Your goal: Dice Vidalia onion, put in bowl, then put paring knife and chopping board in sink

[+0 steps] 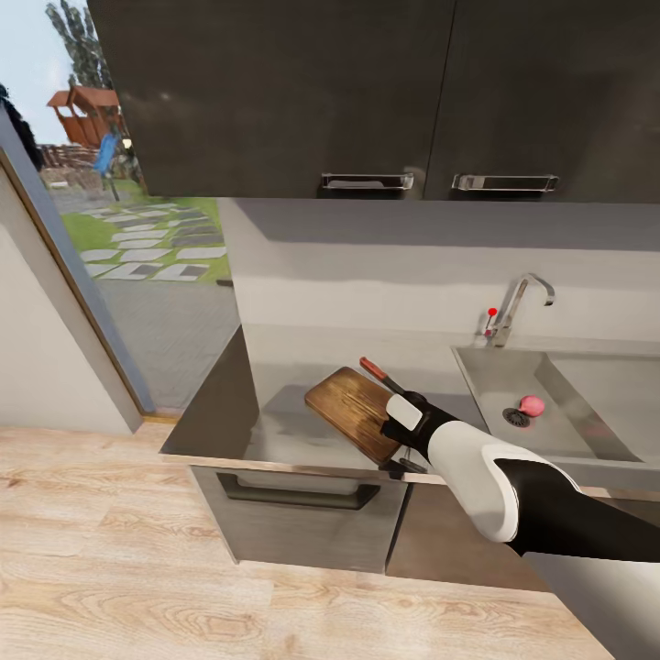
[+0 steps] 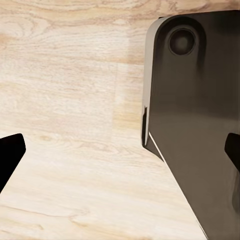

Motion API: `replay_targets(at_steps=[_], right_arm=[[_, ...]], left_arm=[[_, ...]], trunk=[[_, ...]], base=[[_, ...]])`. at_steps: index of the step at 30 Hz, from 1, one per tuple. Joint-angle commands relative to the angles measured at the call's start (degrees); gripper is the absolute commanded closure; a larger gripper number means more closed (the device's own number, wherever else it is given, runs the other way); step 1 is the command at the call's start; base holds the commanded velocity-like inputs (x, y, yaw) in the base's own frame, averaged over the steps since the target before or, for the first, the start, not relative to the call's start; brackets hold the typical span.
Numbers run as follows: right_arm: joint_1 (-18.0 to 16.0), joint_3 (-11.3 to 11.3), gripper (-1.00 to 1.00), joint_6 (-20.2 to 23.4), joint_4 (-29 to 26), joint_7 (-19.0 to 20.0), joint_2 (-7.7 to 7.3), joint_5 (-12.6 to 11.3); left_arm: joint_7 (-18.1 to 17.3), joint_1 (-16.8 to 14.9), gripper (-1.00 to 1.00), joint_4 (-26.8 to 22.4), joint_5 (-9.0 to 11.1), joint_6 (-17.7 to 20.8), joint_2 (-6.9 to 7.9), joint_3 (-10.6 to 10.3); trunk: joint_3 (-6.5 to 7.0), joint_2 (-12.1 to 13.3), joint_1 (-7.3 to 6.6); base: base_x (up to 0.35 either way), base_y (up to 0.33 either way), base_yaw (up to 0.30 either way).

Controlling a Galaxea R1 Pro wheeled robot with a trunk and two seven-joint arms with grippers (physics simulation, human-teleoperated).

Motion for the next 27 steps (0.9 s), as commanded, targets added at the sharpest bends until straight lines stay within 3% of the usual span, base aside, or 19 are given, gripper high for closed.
replay_targets(at_steps=[1,12,27], right_arm=[[0.0,0.0,1.0,0.7,0.0,-0.4,0.02,0.7],[0.0,0.0,1.0,0.7,0.0,-0.4,0.02,0.7],[0.0,0.0,1.0,0.7,0.0,-0.5,0.02,0.7]], left_arm=[[0.1,-0.1,-1.0,0.1,0.1,-0.3,-0.02,0.0],[0.1,0.0,-1.0,0.1,0.1,-0.3,0.0,0.0],[0.1,0.0,-1.0,0.1,0.1,-0.3,0.03,0.0]], trunk=[[-0.13,-0.1,0.05],[-0.04,-0.1,0.05],[1.24,-0.1,0.05]], base=[[0.0,0.0,0.0],[0.0,0.0,0.0],[0.0,0.0,0.0]])
